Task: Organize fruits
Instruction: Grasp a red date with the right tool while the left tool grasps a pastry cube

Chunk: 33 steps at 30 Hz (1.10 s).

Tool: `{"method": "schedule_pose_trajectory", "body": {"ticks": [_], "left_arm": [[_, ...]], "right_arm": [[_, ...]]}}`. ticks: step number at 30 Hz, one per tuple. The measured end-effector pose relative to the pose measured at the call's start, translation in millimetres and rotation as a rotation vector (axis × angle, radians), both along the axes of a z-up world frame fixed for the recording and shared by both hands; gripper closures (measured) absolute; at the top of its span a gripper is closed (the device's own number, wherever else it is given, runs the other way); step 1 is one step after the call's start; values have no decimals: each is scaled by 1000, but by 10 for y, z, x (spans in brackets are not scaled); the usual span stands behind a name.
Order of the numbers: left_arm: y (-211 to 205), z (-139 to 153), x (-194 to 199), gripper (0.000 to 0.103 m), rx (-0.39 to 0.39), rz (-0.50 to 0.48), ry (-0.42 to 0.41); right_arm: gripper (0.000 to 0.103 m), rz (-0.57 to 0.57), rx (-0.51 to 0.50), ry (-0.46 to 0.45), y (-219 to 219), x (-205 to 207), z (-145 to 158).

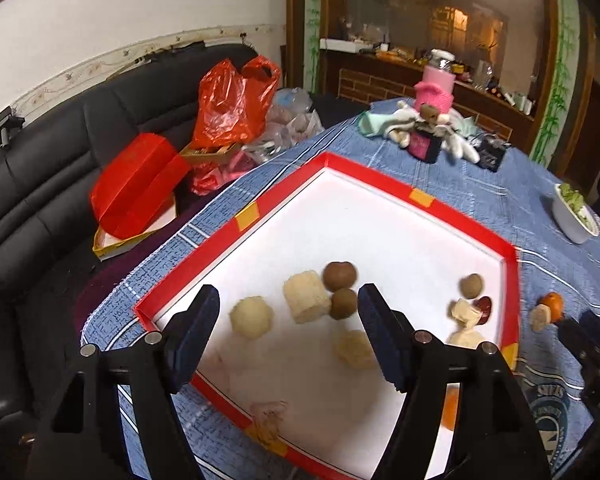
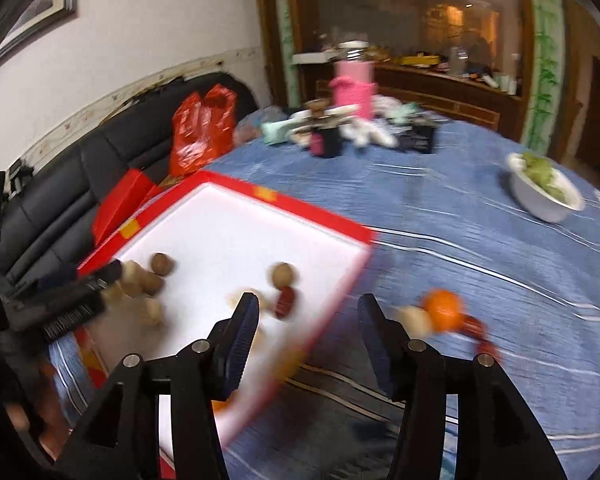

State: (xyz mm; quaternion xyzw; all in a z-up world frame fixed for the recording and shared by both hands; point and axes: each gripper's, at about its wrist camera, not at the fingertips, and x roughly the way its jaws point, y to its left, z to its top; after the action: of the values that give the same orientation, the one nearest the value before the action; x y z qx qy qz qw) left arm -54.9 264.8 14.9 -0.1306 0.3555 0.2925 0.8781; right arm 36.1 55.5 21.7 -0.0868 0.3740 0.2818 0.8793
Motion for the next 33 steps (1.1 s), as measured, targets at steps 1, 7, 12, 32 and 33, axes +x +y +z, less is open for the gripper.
{"method": "schedule_pose_trajectory", "body": {"ticks": [1, 7, 12, 32, 33], "left_arm": [[-53, 18, -7, 31, 0, -12, -11], [-477, 71, 66, 31, 9, -122, -44], [-926, 71, 140, 31, 85, -270, -16], [-1931, -116, 971, 32, 21, -590, 46], [-1962, -164, 1034, 32, 24, -587, 63]], "right_arm": [[50, -21, -4, 0, -139, 21, -4], [50, -164, -34, 50, -1014, 217, -202], [60, -147, -44, 79, -1068, 353, -290], [82, -158, 133, 125, -1373, 616, -373], [82, -154, 140, 123, -1377, 613, -364]]}}
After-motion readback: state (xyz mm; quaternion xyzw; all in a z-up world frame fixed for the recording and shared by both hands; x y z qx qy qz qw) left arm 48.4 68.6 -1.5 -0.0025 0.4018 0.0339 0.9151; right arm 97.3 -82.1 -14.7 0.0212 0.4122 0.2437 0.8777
